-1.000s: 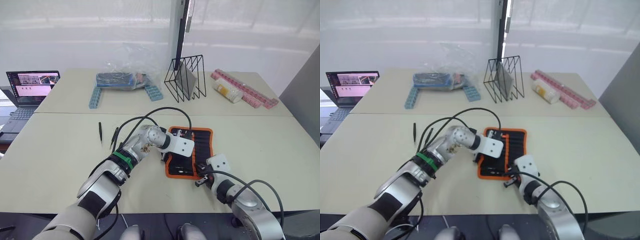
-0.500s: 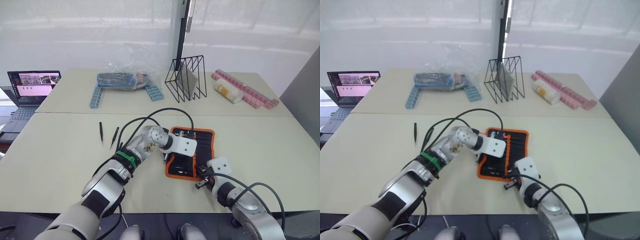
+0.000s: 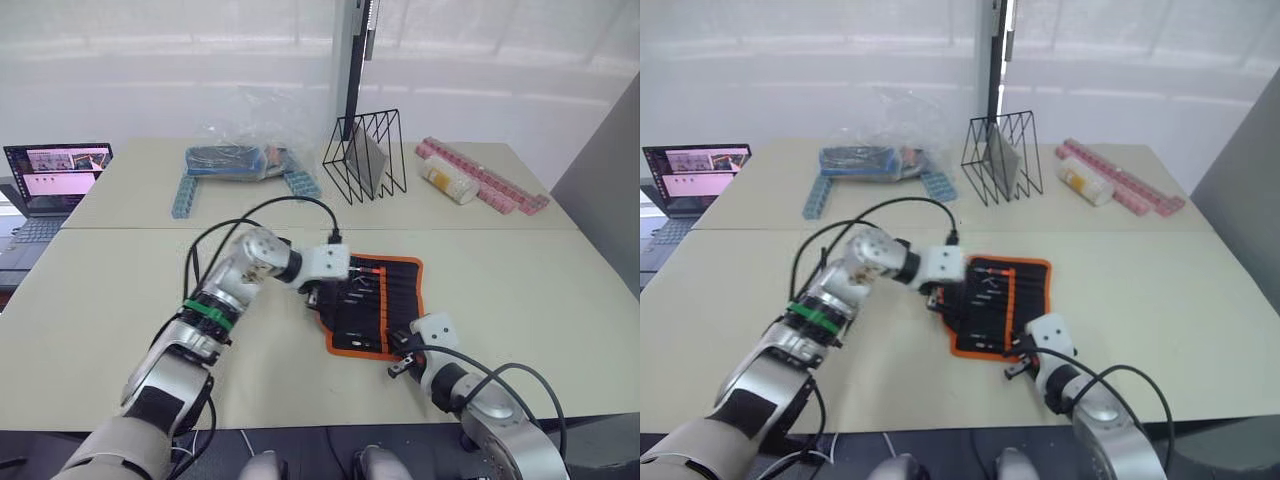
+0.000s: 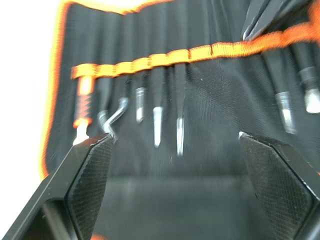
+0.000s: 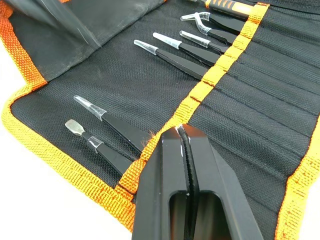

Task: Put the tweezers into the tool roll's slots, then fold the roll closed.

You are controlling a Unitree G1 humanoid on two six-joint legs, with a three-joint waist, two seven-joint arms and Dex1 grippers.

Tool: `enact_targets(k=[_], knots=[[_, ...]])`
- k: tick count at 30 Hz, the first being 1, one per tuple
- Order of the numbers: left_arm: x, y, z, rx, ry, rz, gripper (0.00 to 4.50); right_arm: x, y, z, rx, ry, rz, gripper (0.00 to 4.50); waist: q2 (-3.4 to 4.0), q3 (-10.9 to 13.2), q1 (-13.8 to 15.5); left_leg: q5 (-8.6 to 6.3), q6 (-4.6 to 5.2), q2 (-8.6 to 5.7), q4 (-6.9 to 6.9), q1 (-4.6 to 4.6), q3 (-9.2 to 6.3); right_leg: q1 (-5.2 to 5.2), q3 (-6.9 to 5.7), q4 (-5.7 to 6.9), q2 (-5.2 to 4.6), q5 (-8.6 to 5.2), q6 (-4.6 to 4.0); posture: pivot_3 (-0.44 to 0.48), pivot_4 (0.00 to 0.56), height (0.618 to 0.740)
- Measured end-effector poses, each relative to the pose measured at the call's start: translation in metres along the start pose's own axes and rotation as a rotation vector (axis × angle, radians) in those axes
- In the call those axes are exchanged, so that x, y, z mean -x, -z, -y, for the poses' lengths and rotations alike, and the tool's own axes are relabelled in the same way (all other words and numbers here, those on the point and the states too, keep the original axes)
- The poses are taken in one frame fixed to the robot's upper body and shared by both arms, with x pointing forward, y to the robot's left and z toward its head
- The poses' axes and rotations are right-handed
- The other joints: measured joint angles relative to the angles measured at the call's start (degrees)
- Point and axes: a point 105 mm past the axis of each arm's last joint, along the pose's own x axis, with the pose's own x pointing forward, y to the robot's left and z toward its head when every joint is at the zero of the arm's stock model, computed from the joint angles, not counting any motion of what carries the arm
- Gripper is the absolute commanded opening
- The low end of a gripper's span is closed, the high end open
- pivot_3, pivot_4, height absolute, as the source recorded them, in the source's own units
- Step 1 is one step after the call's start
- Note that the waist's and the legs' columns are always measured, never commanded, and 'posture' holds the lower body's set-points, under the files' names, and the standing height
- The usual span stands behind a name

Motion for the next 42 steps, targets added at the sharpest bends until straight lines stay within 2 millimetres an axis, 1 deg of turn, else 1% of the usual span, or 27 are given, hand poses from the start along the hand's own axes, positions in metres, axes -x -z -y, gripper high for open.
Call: enact_targets(k=[2, 4, 6, 8, 9, 10, 11, 12, 14, 16, 19, 21, 25, 27, 30, 34, 36, 39, 42], knots=[[0.02, 0.002, -0.001, 0.079, -0.056, 0.054, 4.25, -0.002, 0.0, 0.0, 0.002, -0.012, -0.002, 0.0, 0.01, 0.0, -0.3, 0.0, 0.0, 0.01, 0.0, 0.06, 0.04, -0.01, 0.09, 0.06, 0.02, 0.0, 0.0, 0.0, 0.15, 0.725], [0.047, 0.012, -0.002, 0.194, -0.159, 0.104, 4.25, -0.004, -0.001, -0.001, 0.008, -0.028, 0.0, 0.0, 0.01, 0.0, -0.8, 0.0, 0.0, 0.08, -0.01, 0.13, 0.02, -0.03, 0.13, 0.45, 0.06, 0.0, -0.01, 0.0, 0.15, 0.725], [0.074, 0.03, 0.002, 0.288, -0.269, 0.108, 4.25, -0.006, -0.001, -0.001, 0.016, -0.042, -0.004, 0.0, 0.02, 0.0, -1.0, 0.0, 0.0, 0.1, -0.03, 0.18, -0.01, -0.05, 0.13, 0.46, 0.11, -0.03, -0.05, 0.0, 0.15, 0.725], [0.101, 0.051, 0.014, 0.376, -0.388, 0.09, 4.25, -0.007, -0.001, -0.001, 0.023, -0.055, -0.007, 0.0, 0.03, 0.0, -1.3, 0.0, 0.0, 0.13, -0.11, 0.28, 0.03, -0.04, 0.2, 0.47, 0.12, -0.04, -0.06, 0.0, 0.15, 0.725], [0.111, 0.061, 0.02, 0.416, -0.431, 0.073, 4.38, -0.007, -0.002, -0.001, 0.028, -0.058, -0.006, 0.0, 0.03, 0.0, -1.2, 0.0, 0.0, 0.13, -0.13, 0.29, 0.01, -0.03, 0.17, 0.48, 0.1, -0.04, -0.06, 0.0, 0.15, 0.725], [0.125, 0.078, 0.031, 0.484, -0.498, 0.041, 4.38, -0.006, -0.002, 0.001, 0.037, -0.062, -0.009, 0.0, 0.0, 0.0, -0.8, 0.0, -0.01, 0.14, -0.11, 0.29, 0.01, -0.01, 0.15, 0.46, 0.09, -0.04, -0.06, 0.0, 0.15, 0.725], [0.137, 0.089, 0.043, 0.527, -0.553, 0.014, 4.38, -0.007, -0.002, 0.004, 0.044, -0.062, -0.012, 0.0, -0.05, 0.0, -0.6, 0.0, -0.01, 0.15, -0.09, 0.29, 0.02, 0.0, 0.15, 0.44, 0.04, -0.04, -0.06, 0.0, 0.15, 0.725], [0.145, 0.096, 0.053, 0.555, -0.596, -0.009, 4.38, -0.008, -0.002, 0.005, 0.048, -0.065, -0.015, 0.0, -0.08, -0.1, -0.6, 0.0, -0.01, 0.18, -0.1, 0.31, 0.03, 0.0, 0.15, 0.42, -0.04, -0.04, -0.06, 0.0, 0.15, 0.725], [0.163, 0.113, 0.083, 0.642, -0.695, -0.06, 4.38, -0.008, -0.001, 0.008, 0.058, -0.077, -0.022, 0.0, -0.14, -0.1, -0.5, 0.0, -0.02, 0.14, -0.14, 0.38, 0.08, 0.02, 0.14, 0.42, -0.21, -0.06, -0.03, 0.0, 0.15, 0.725], [0.177, 0.12, 0.105, 0.709, -0.793, -0.077, 4.38, -0.007, 0.001, 0.011, 0.066, -0.085, -0.034, 0.0, -0.25, -0.1, -0.2, -0.01, -0.02, 0.07, -0.23, 0.44, 0.09, 0.04, 0.09, 0.42, -0.37, -0.06, -0.02, 0.0, 0.15, 0.725], [0.19, 0.127, 0.139, 0.785, -0.919, -0.112, 4.38, -0.007, 0.003, 0.015, 0.077, -0.098, -0.048, 0.0, -0.43, -0.3, 0.5, 0.0, -0.04, -0.04, -0.27, 0.62, 0.1, 0.2, 0.02, 0.41, -0.57, -0.08, -0.03, 0.0, 0.15, 0.725], [0.196, 0.13, 0.155, 0.831, -0.999, -0.133, 4.38, -0.007, 0.005, 0.017, 0.081, -0.105, -0.056, 0.0, -0.49, -0.3, 0.8, 0.01, -0.05, -0.07, -0.28, 0.82, 0.11, 0.43, -0.03, 0.37, -0.63, -0.09, -0.05, 0.0, 0.15, 0.725], [0.198, 0.134, 0.174, 0.891, -1.134, -0.16, 4.38, -0.008, 0.006, 0.018, 0.092, -0.131, -0.062, 0.0, -0.53, -0.3, 0.8, 0.0, -0.06, -0.09, -0.37, 1.15, 0.04, 0.9, -0.1, 0.25, -0.67, -0.2, -0.08, 0.0, 0.15, 0.725], [0.196, 0.134, 0.179, 0.909, -1.175, -0.169, 4.38, -0.009, 0.005, 0.018, 0.094, -0.139, -0.059, 0.0, -0.6, -0.4, 0.7, -0.01, -0.05, -0.09, -0.45, 1.29, 0.05, 1.0, -0.09, 0.24, -0.67, -0.26, -0.09, 0.0, 0.15, 0.725], [0.192, 0.132, 0.178, 0.93, -1.223, -0.168, 4.38, -0.01, 0.005, 0.018, 0.096, -0.153, -0.061, 0.0, -0.67, -0.4, 0.7, -0.01, -0.05, -0.09, -0.48, 1.35, 0.05, 1.02, -0.09, 0.25, -0.66, -0.27, -0.1, 0.0, 0.15, 0.725], [0.182, 0.134, 0.165, 0.981, -1.252, -0.16, 4.38, -0.011, 0.005, 0.018, 0.099, -0.167, -0.064, 0.0, -0.72, -0.4, 0.6, -0.01, -0.05, -0.11, -0.48, 1.4, 0.05, 1.06, -0.09, 0.25, -0.64, -0.27, -0.1, 0.0, 0.15, 0.725], [0.177, 0.133, 0.151, 0.994, -1.272, -0.146, 4.38, -0.012, 0.005, 0.017, 0.101, -0.171, -0.064, 0.0, -0.73, -0.4, 0.6, -0.01, -0.05, -0.11, -0.49, 1.4, 0.05, 1.06, -0.08, 0.28, -0.64, -0.27, -0.1, 0.0, 0.15, 0.725], [0.173, 0.13, 0.123, 1.013, -1.319, -0.103, 4.38, -0.014, 0.003, 0.017, 0.1, -0.17, -0.06, 0.0, -0.75, -0.5, 0.5, -0.01, -0.05, -0.14, -0.51, 1.41, 0.04, 1.06, -0.08, 0.29, -0.63, -0.27, -0.1, 0.0, 0.15, 0.725], [0.163, 0.132, 0.106, 1.047, -1.321, -0.093, 4.38, -0.015, 0.002, 0.016, 0.1, -0.172, -0.055, 0.0, -0.75, -0.4, 0.4, -0.01, -0.05, -0.14, -0.55, 1.41, 0.04, 1.04, -0.07, 0.29, -0.61, -0.27, -0.1, 0.0, 0.15, 0.725]])
